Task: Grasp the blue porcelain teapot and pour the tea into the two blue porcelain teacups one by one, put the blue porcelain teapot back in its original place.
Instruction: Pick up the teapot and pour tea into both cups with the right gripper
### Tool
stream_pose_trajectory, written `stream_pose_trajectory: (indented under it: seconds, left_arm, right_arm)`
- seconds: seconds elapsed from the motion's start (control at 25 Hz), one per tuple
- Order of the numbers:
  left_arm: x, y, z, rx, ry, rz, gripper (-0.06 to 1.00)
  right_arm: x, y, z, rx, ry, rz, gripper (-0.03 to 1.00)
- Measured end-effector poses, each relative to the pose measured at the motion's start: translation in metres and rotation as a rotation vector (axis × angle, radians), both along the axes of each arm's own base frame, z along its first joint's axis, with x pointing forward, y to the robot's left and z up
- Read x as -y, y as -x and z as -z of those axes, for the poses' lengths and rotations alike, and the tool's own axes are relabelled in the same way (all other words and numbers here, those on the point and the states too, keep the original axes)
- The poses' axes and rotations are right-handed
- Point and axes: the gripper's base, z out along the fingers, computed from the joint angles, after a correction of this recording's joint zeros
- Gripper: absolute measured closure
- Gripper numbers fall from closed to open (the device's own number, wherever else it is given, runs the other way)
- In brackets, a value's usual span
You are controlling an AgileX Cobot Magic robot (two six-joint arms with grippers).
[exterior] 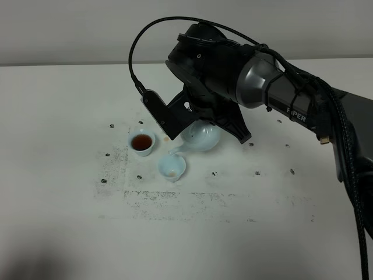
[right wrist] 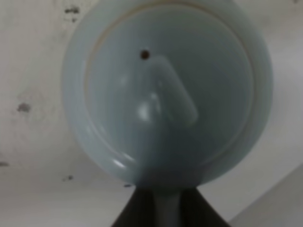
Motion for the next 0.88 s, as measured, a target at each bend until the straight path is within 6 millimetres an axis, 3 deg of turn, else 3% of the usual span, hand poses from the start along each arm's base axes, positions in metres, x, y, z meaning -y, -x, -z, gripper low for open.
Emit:
stream_pose_trajectory:
  seconds: [0.32,0.64,0.88]
  left_arm:
    - [0.0,0.0,0.0,0.0,0.0,0.0,0.33]
    - [0.0,0.0,0.0,0.0,0.0,0.0,0.33]
    - [0.0,0.0,0.0,0.0,0.0,0.0,0.33]
  right_arm:
    - [-0.006,0.003,-0.001,0.041,0.03,-0.009,0.93]
    - [-0.01,-0.002,0.022,0.034,0.081,0.001,0.93]
    - [-0.017,0.003,0.02,0.072,0.096,-0.006,0.93]
